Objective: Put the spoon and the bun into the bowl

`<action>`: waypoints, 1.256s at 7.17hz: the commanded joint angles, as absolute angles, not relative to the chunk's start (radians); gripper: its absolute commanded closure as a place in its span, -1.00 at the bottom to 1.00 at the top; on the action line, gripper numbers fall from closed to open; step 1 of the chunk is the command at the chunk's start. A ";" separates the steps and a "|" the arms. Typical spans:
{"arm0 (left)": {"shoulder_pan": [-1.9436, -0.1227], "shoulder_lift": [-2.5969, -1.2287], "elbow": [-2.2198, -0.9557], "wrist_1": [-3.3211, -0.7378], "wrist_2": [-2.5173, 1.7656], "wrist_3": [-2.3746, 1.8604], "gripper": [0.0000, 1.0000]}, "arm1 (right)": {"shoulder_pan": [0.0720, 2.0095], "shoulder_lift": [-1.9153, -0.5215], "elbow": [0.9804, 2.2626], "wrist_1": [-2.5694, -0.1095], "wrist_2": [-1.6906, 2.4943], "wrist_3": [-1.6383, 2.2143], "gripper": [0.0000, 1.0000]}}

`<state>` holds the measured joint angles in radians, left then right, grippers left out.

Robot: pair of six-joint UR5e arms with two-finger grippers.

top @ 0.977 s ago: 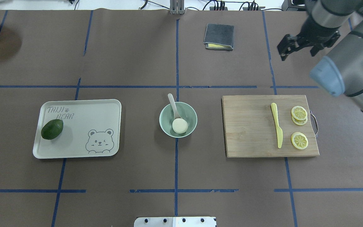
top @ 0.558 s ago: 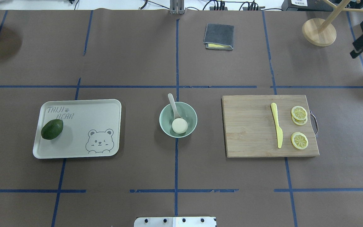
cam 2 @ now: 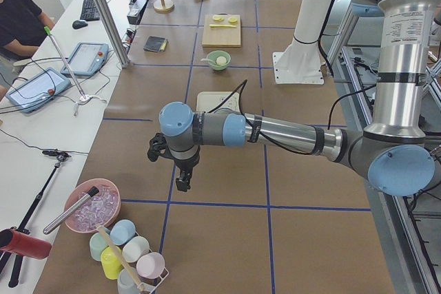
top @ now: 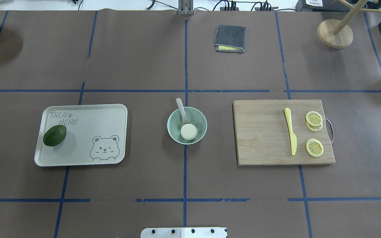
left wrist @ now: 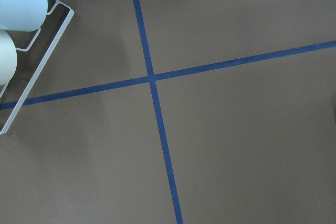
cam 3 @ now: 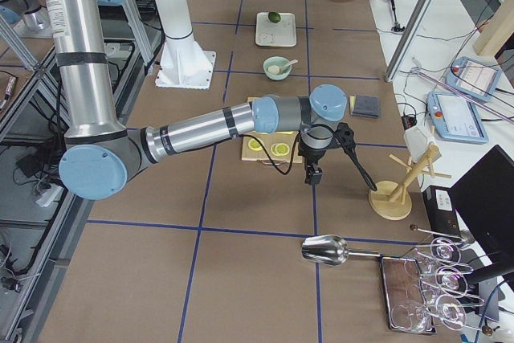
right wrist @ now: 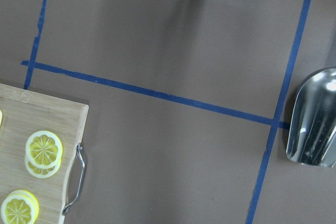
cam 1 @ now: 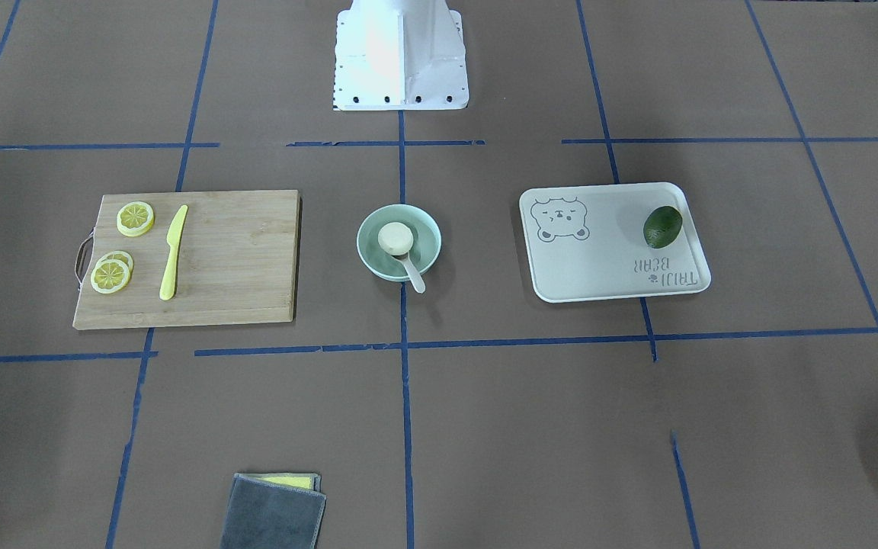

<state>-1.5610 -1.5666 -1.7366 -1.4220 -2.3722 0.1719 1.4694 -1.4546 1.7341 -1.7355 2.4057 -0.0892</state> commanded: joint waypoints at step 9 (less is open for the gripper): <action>-1.565 -1.522 -1.694 -1.422 -2.367 0.173 -1.00 | 1.572 -1.585 1.637 -1.508 2.431 0.029 -1.00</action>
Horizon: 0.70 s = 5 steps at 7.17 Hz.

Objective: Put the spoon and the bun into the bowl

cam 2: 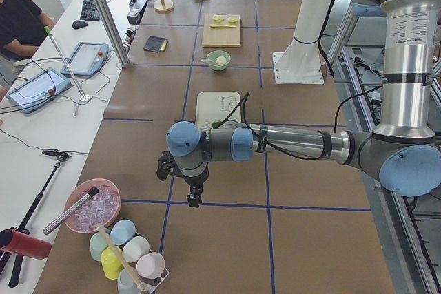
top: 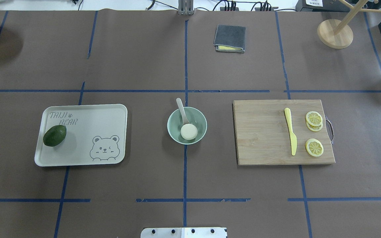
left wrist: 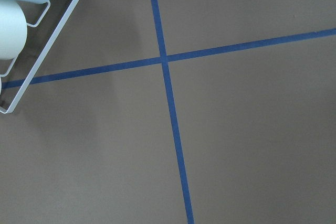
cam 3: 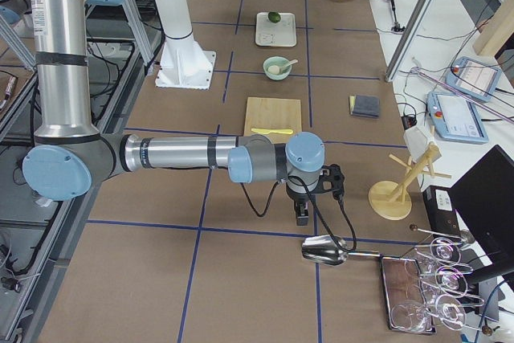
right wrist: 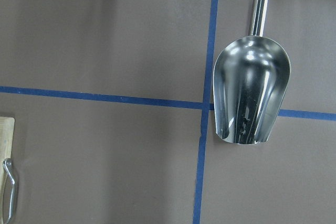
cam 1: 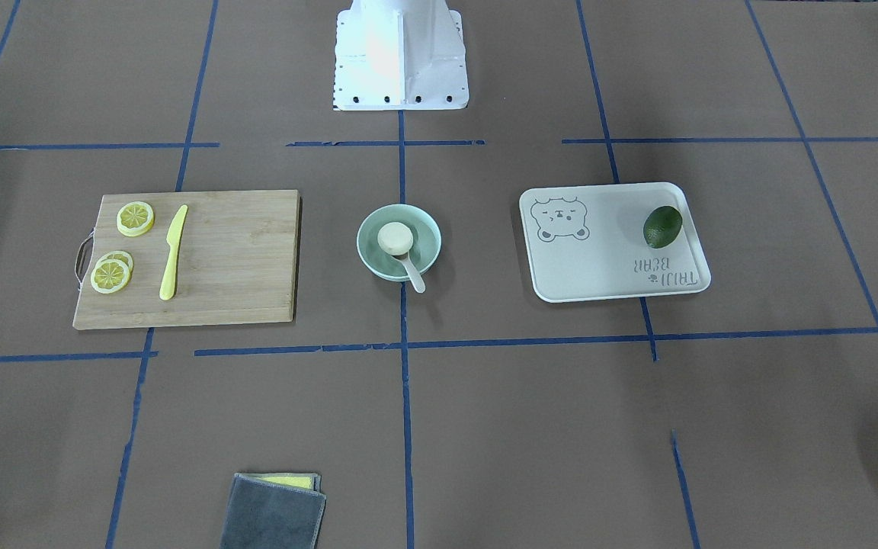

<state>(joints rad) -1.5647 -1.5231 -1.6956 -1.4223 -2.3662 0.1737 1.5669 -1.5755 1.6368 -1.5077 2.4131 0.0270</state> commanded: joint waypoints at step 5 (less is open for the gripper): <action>-1.563 -1.551 -1.692 -1.422 -2.367 0.163 -1.00 | 1.592 -1.588 1.637 -1.509 2.439 0.029 -1.00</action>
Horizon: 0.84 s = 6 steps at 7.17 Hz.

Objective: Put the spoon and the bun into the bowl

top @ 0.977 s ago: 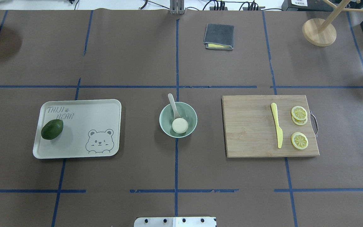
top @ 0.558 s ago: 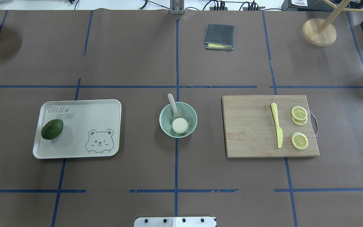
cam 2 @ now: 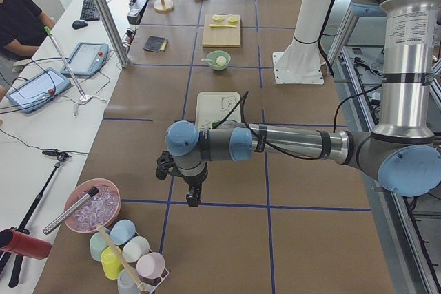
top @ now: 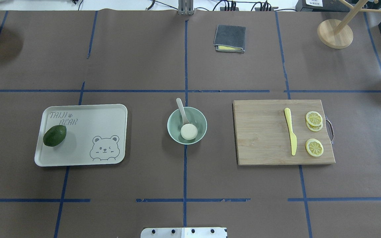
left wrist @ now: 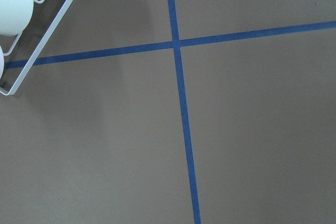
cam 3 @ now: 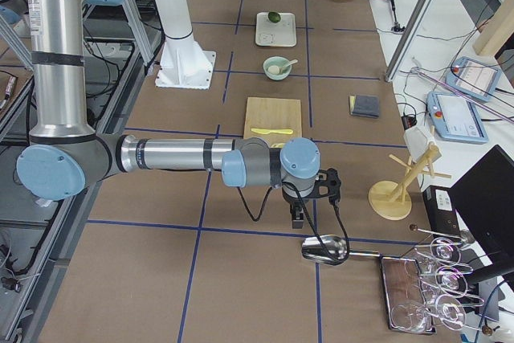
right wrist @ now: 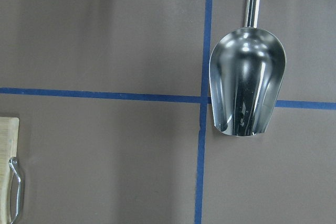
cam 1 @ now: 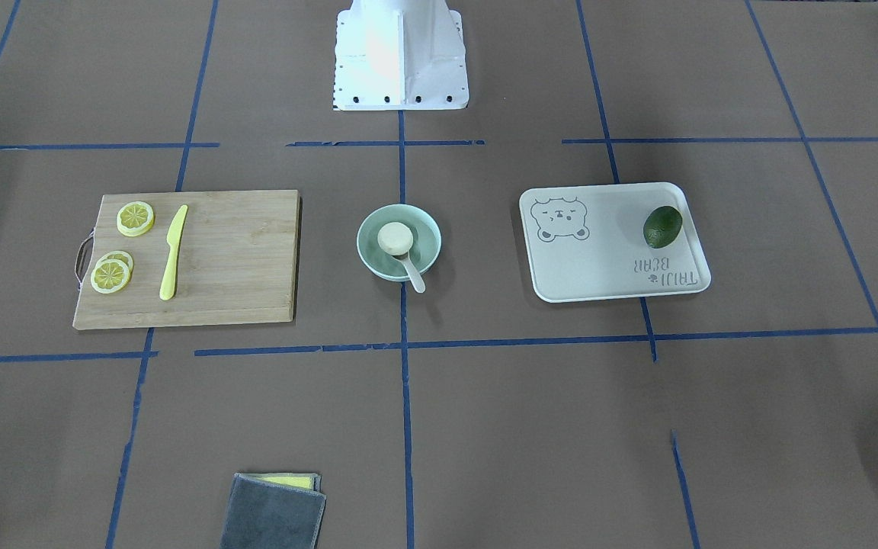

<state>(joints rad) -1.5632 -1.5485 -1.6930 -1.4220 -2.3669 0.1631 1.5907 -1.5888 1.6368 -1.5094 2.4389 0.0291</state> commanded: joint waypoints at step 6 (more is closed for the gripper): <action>-1.565 -1.548 -1.695 -1.422 -2.367 0.167 -1.00 | 1.594 -1.583 1.635 -1.508 2.431 0.029 -1.00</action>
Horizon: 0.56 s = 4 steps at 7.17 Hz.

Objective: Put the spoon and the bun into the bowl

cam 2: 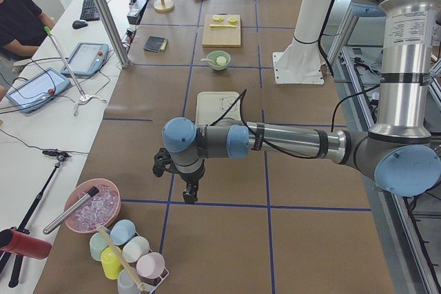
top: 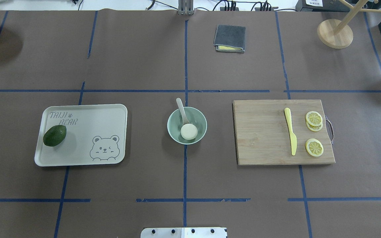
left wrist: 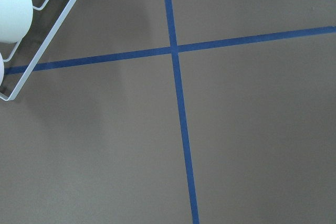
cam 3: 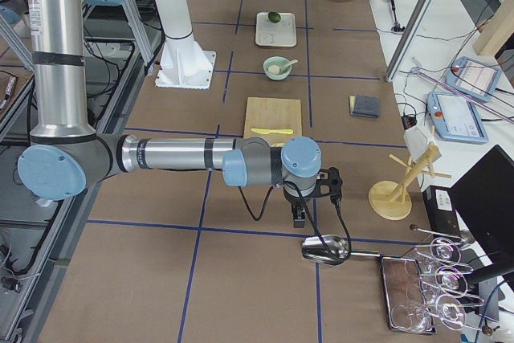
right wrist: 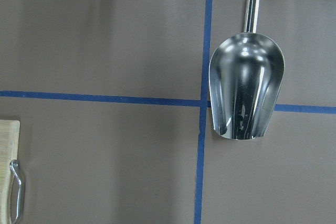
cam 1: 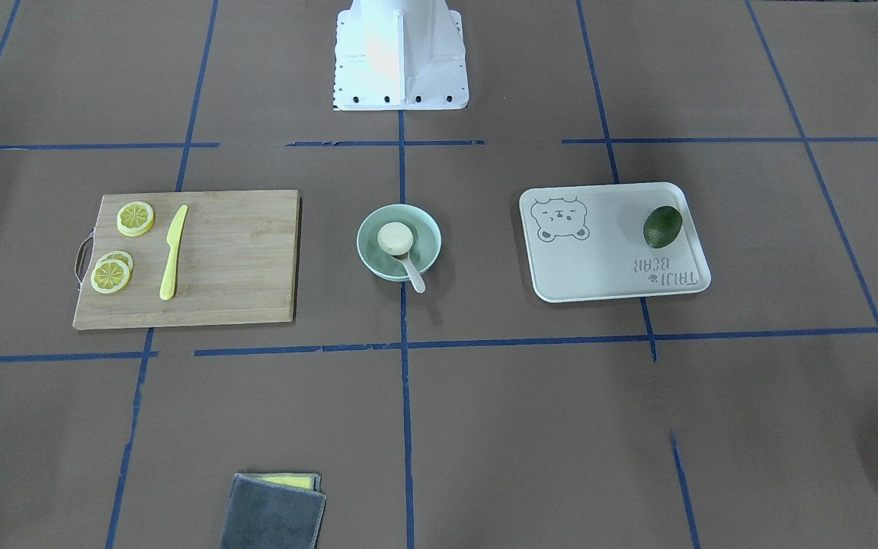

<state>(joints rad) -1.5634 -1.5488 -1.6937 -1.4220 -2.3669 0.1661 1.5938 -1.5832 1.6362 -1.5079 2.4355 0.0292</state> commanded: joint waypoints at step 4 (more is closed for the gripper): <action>-1.569 -1.545 -1.692 -1.474 -2.367 0.152 -1.00 | 1.594 -1.578 1.634 -1.506 2.408 0.029 -1.00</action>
<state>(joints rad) -1.5671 -1.5458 -1.6937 -1.4490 -2.3669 0.1596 1.5938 -1.5801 1.6338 -1.5069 2.4183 0.0292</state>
